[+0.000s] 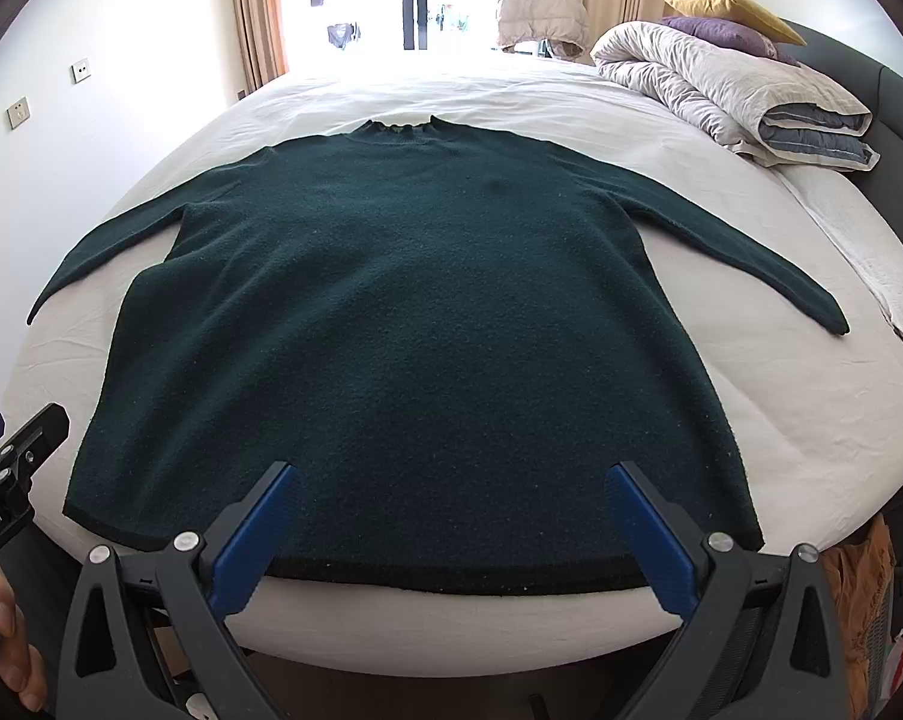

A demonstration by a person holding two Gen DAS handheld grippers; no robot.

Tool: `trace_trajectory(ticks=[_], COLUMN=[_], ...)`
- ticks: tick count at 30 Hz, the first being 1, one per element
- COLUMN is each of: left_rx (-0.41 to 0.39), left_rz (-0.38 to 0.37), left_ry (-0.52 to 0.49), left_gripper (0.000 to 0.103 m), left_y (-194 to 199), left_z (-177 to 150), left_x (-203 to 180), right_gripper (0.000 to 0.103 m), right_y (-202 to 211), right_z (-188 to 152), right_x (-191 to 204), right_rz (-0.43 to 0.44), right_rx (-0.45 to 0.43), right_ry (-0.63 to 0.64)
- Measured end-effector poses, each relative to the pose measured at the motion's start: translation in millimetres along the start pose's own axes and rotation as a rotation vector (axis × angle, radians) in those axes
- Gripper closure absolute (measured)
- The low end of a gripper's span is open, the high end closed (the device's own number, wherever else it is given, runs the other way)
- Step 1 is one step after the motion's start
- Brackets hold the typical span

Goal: Fold small clothes

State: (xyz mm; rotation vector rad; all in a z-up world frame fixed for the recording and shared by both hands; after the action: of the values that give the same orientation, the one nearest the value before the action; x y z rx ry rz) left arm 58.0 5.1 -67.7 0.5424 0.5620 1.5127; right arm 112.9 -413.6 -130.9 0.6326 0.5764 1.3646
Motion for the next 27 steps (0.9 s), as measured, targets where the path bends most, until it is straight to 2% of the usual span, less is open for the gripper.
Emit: trace_trajectory(ticks=[27], left_rx=[-0.013], left_rz=[-0.013], left_ry=[0.024], left_gripper=[0.0], left_y=[0.2], left_z=[-1.0], left_x=[-0.9], right_gripper=[0.0], right_y=[-0.9], right_z=[-0.2], right_x=[1.7], right_rz=[0.001], right_rx=[0.004], right_ry=[0.003])
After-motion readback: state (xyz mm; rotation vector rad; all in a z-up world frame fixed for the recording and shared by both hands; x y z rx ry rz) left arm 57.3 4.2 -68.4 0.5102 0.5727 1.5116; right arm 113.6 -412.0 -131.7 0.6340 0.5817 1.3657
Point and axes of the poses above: each gripper's, at about its wrist camera, not at the fingertips, and y roughly against the way its jaws point, x to its left, z to its top, the point moved 9 cm from there along -y, roughly the way its jaws point, and after that the axes turned 8 degrees about -x, right-handed, at the moved point
